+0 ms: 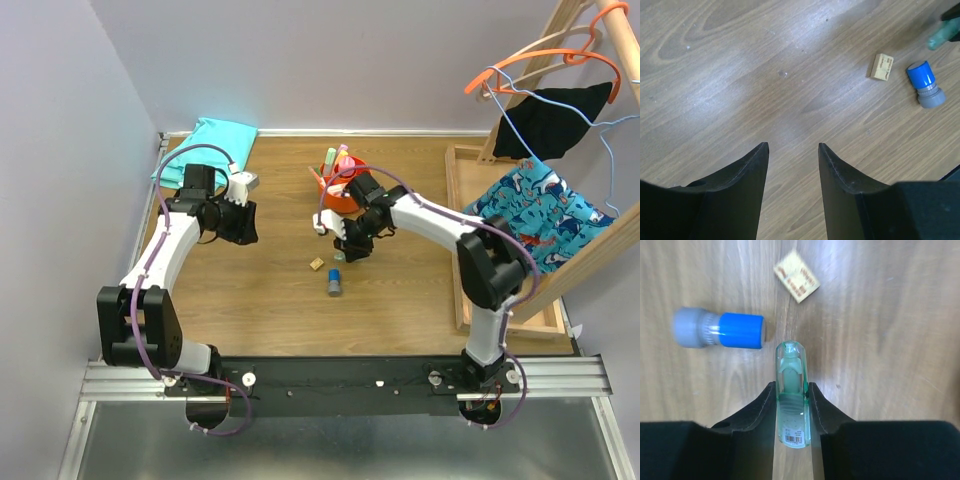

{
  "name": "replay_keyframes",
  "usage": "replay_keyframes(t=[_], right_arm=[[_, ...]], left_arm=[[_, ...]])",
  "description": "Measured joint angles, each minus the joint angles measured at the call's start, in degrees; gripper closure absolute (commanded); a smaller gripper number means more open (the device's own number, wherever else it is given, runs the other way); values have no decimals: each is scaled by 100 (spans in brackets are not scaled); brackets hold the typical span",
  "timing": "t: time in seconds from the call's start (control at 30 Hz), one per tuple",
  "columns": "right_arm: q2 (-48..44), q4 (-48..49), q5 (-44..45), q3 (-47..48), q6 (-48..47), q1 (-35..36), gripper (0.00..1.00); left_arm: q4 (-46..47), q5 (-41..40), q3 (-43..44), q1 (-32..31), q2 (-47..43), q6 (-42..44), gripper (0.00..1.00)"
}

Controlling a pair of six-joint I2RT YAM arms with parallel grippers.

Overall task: Sort the stationery into containers
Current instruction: Pick up the stationery from the center of the board, then place the stationery in the storage box.

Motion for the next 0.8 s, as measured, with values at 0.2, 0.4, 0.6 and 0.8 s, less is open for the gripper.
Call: replay_keyframes(t=[0.2,0.4,0.6,0.8], right_arm=[[-1298,271,-153,81,1080,-57,78],[-2168,2133,-334,96,3296,-964,79],[-1552,3998,-111,162,5217,-1873,79],[-304,4905,-61,841,6164,-1941,79]], left_arm=[[44,96,170,0,52,-55,46],[61,205,216,4,116,-151,46],[59,229,236,4,118,-168,46],[-42,234,236,4,118,-127,46]])
